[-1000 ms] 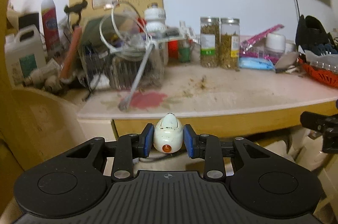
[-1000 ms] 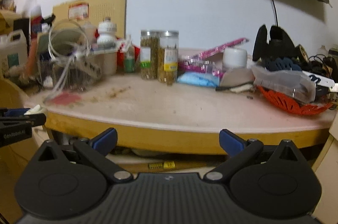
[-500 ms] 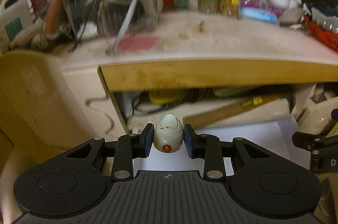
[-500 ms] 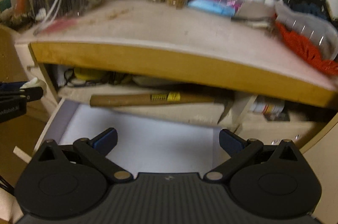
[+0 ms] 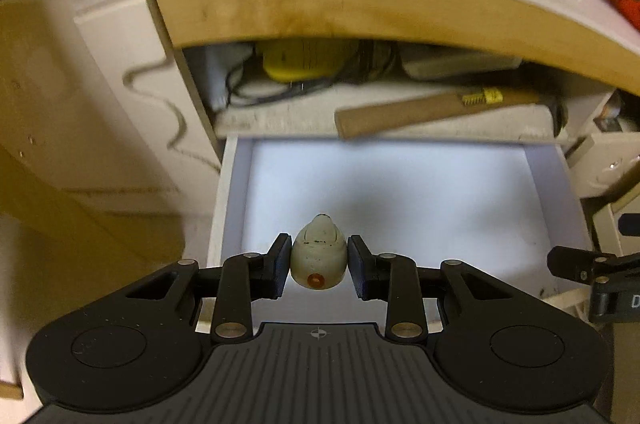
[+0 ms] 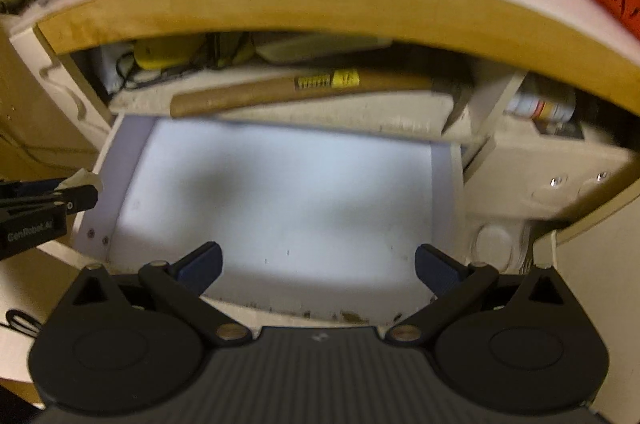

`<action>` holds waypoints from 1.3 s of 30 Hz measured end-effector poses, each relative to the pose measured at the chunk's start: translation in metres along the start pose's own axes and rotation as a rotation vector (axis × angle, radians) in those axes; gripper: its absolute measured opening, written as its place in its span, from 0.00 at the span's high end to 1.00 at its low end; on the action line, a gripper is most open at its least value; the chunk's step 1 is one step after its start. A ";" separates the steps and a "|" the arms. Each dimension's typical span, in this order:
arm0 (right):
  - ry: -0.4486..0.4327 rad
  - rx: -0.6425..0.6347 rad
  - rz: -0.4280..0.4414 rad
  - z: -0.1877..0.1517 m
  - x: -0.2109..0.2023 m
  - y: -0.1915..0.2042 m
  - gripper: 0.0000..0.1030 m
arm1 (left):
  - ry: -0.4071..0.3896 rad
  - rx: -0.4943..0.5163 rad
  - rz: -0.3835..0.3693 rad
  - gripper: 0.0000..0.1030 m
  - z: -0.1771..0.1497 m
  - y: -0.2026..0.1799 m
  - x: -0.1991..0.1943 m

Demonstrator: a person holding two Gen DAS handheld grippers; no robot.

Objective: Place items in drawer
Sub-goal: 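Lower the white figurine in the left gripper into the drawer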

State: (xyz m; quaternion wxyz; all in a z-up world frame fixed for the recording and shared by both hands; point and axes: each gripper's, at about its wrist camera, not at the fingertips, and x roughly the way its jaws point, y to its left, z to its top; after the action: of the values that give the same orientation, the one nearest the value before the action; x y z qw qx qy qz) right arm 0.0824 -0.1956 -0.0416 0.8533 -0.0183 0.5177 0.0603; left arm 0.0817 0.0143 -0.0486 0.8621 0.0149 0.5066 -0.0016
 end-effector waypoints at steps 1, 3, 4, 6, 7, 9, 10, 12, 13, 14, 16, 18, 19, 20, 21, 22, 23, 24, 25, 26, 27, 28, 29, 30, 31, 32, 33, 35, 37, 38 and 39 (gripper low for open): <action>0.011 0.001 0.003 -0.001 0.001 0.000 0.00 | 0.016 -0.004 -0.003 0.71 -0.001 0.000 0.002; 0.032 0.002 0.009 -0.002 0.004 0.000 0.00 | 0.033 -0.005 -0.004 0.71 -0.002 0.001 0.005; 0.043 0.003 0.012 -0.002 0.005 0.001 0.00 | 0.038 -0.005 -0.005 0.71 -0.002 0.001 0.006; 0.064 0.004 0.018 -0.003 0.008 0.001 0.00 | 0.045 -0.002 -0.008 0.71 -0.002 0.000 0.007; 0.066 0.005 0.019 -0.003 0.008 0.001 0.00 | 0.049 0.000 -0.010 0.71 -0.002 0.000 0.008; 0.073 0.009 0.021 -0.002 0.010 0.000 0.00 | 0.059 0.004 -0.011 0.71 -0.002 -0.001 0.010; 0.076 0.010 0.021 -0.002 0.011 0.000 0.00 | 0.063 0.006 -0.011 0.71 -0.002 -0.001 0.011; 0.082 0.012 0.021 -0.002 0.012 -0.001 0.00 | 0.069 0.006 -0.012 0.71 -0.002 -0.001 0.013; 0.085 0.013 0.021 -0.002 0.013 -0.001 0.00 | 0.071 0.007 -0.014 0.71 -0.001 -0.001 0.014; 0.088 0.014 0.021 -0.002 0.014 -0.002 0.00 | 0.073 0.008 -0.017 0.71 0.000 -0.001 0.015; 0.094 0.016 0.021 -0.001 0.016 -0.002 0.00 | 0.076 0.013 -0.020 0.71 0.001 -0.002 0.018; 0.095 0.019 0.018 0.000 0.018 -0.003 0.00 | 0.082 0.018 -0.022 0.71 0.002 -0.003 0.020; 0.098 0.019 0.018 0.000 0.020 -0.003 0.00 | 0.086 0.021 -0.022 0.71 0.002 -0.004 0.022; 0.100 0.019 0.018 0.000 0.021 -0.003 0.00 | 0.089 0.023 -0.021 0.71 0.002 -0.004 0.024; 0.103 0.019 0.018 0.001 0.023 -0.003 0.00 | 0.093 0.026 -0.020 0.71 0.003 -0.005 0.026; 0.105 0.019 0.018 0.001 0.025 -0.004 0.00 | 0.098 0.028 -0.020 0.71 0.003 -0.005 0.029; 0.108 0.019 0.018 0.002 0.026 -0.004 0.00 | 0.104 0.029 -0.021 0.71 0.003 -0.006 0.031; 0.110 0.018 0.017 0.002 0.028 -0.004 0.00 | 0.109 0.030 -0.023 0.71 0.004 -0.006 0.034; 0.113 0.018 0.017 0.002 0.029 -0.004 0.00 | 0.114 0.029 -0.026 0.71 0.004 -0.007 0.036; 0.115 0.018 0.017 0.003 0.031 -0.004 0.00 | 0.120 0.026 -0.027 0.71 0.004 -0.007 0.039; 0.118 0.018 0.017 0.003 0.032 -0.005 0.00 | 0.129 0.024 -0.030 0.71 0.004 -0.007 0.042; 0.120 0.018 0.017 0.004 0.034 -0.005 0.00 | 0.138 0.022 -0.033 0.71 0.004 -0.007 0.045; 0.123 0.018 0.017 0.004 0.036 -0.005 0.00 | 0.145 0.020 -0.034 0.71 0.004 -0.008 0.048; 0.125 0.018 0.017 0.004 0.037 -0.005 0.00 | 0.151 0.019 -0.034 0.71 0.004 -0.007 0.051; 0.128 0.018 0.017 0.005 0.039 -0.006 0.00 | 0.156 0.021 -0.033 0.71 0.004 -0.008 0.053; 0.130 0.018 0.017 0.005 0.041 -0.006 0.00 | 0.160 0.022 -0.032 0.71 0.004 -0.008 0.055; 0.133 0.018 0.013 0.005 0.043 -0.006 0.00 | 0.165 0.022 -0.031 0.71 0.005 -0.009 0.058; 0.139 0.018 0.006 0.006 0.048 -0.006 0.00 | 0.175 0.020 -0.030 0.71 0.005 -0.009 0.062; 0.149 0.022 0.006 0.008 0.053 -0.007 0.00 | 0.187 0.015 -0.031 0.71 0.006 -0.009 0.067; 0.154 0.023 0.005 0.008 0.056 -0.007 0.00 | 0.193 0.012 -0.030 0.71 0.006 -0.008 0.070; 0.158 0.024 0.003 0.009 0.059 -0.007 0.00 | 0.199 0.010 -0.029 0.71 0.006 -0.008 0.073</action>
State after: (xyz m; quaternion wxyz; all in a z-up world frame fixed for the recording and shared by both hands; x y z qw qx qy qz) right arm 0.1179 -0.1969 -0.0900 0.8098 -0.0120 0.5841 0.0537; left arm 0.1222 0.0069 -0.1092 0.8072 0.0120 0.5899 -0.0154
